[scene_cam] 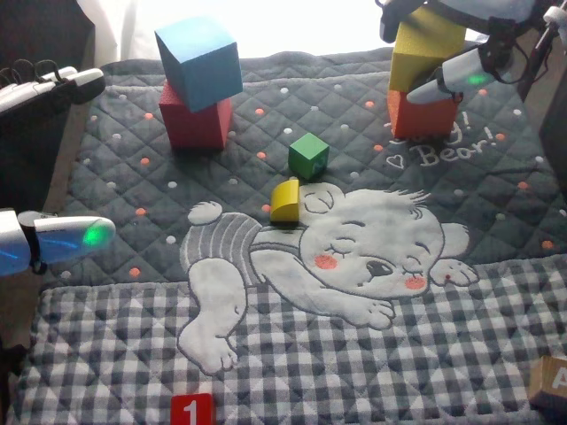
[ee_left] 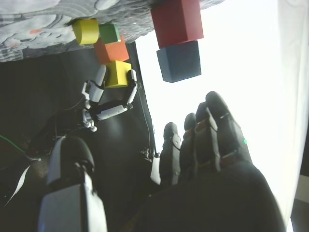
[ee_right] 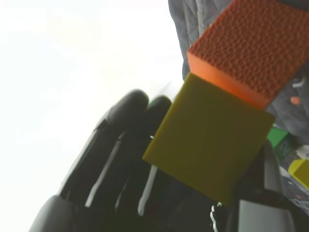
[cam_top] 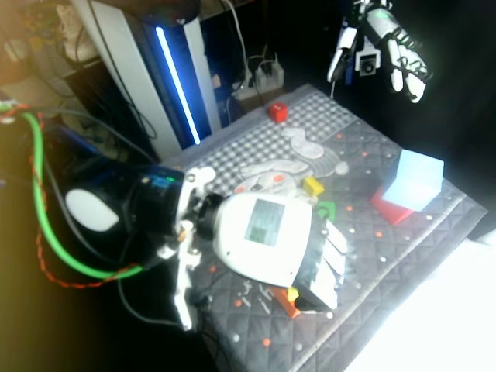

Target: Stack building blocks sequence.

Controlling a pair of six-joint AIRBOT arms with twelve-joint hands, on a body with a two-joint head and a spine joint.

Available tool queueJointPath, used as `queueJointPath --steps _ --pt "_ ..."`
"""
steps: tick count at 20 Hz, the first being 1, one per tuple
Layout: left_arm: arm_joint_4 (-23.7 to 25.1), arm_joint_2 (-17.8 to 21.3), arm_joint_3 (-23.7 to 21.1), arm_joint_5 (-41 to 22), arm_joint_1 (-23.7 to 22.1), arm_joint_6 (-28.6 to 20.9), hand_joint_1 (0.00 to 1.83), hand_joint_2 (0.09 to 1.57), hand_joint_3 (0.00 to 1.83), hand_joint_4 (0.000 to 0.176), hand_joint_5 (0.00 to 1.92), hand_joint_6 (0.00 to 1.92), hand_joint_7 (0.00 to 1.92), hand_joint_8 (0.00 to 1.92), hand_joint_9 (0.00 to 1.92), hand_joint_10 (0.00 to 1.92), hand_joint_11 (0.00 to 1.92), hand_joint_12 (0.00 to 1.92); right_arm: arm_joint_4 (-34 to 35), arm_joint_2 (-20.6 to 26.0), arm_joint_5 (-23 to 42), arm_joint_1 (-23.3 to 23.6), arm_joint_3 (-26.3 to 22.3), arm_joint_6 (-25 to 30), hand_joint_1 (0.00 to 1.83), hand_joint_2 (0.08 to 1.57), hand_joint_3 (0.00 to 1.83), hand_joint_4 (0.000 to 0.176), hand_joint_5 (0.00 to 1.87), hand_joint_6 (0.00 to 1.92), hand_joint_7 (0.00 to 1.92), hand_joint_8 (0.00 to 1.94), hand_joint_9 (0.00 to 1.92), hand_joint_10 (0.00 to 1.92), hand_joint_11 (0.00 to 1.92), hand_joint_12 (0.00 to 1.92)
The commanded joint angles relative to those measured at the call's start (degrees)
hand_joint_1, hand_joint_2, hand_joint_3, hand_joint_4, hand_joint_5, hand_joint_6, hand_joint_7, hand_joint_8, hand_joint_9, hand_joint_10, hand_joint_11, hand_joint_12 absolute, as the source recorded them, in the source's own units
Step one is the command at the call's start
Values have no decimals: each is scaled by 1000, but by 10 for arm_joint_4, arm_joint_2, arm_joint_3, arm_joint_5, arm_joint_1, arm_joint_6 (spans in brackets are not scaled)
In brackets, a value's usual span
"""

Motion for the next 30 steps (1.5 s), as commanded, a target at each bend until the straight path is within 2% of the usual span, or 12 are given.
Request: queueJointPath --steps 1,8,10,12,14,15,16,17,19,23,29,30 --pt "-4 0 2 -74 -5 -6 654 955 1 81 240 5 146 2 136 1 0 754 8 4 43 4 6 -5 1408 1083 0 0 981 955 1040 839 1000 1031 805 1219" --pt "-4 0 1 -77 -5 -8 661 957 0 71 241 3 144 6 131 5 0 756 8 4 32 2 8 -5 1382 1072 0 0 959 867 1080 769 1090 1030 943 1116" --pt "-4 0 1 -78 -5 -9 654 960 0 80 238 0 148 1 139 4 0 792 8 4 27 -1 8 -5 1389 1084 1 0 892 892 1062 856 1079 1059 909 1094" --pt "-4 0 1 -79 -5 -10 682 955 0 65 249 3 152 1 139 2 0 761 8 5 24 -4 7 -5 1370 1119 2 0 856 1006 987 1007 947 1190 654 1063" --pt "-4 0 1 -79 -5 -10 680 959 0 68 245 1 152 1 132 1 0 749 9 5 22 -6 7 -5 1214 1151 1 0 860 1093 946 1118 870 355 460 1094" --pt "-4 -1 1 -80 -5 -13 671 960 0 62 245 0 161 4 139 4 0 754 11 5 21 -7 6 -5 1329 1114 0 0 785 464 965 1043 860 200 339 1024" --pt "-4 -1 1 -82 -5 -15 668 959 0 73 245 0 158 3 139 4 0 755 15 5 21 -9 5 -5 1341 1121 4 0 794 182 934 1083 850 113 286 1000" --pt "-4 -1 1 -84 -5 -15 666 954 0 73 246 1 159 3 141 4 0 756 20 5 21 -12 5 -5 1207 1083 0 0 754 57 723 418 786 47 373 1003" --pt "-3 -1 1 -84 -5 -15 652 963 0 80 234 1 159 1 143 3 0 799 24 6 21 -18 5 -5 1116 1070 0 0 663 3 628 31 633 4 276 1000" --pt "-4 -2 1 -84 -5 -15 658 974 1 111 226 1 160 4 143 1 0 731 27 7 21 -22 4 -5 1058 1059 0 23 520 0 502 1 496 1 68 1171" --pt "-5 -3 1 -84 -5 -15 673 987 4 101 218 3 147 0 134 0 0 738 33 12 22 -24 1 -5 1047 1062 0 38 502 1 475 4 478 2 55 1098" --pt "-5 -3 1 -84 -5 -15 678 988 4 112 211 0 156 3 139 2 0 737 34 13 22 -24 1 -5 1038 1058 0 44 502 1 473 3 482 4 56 1099"
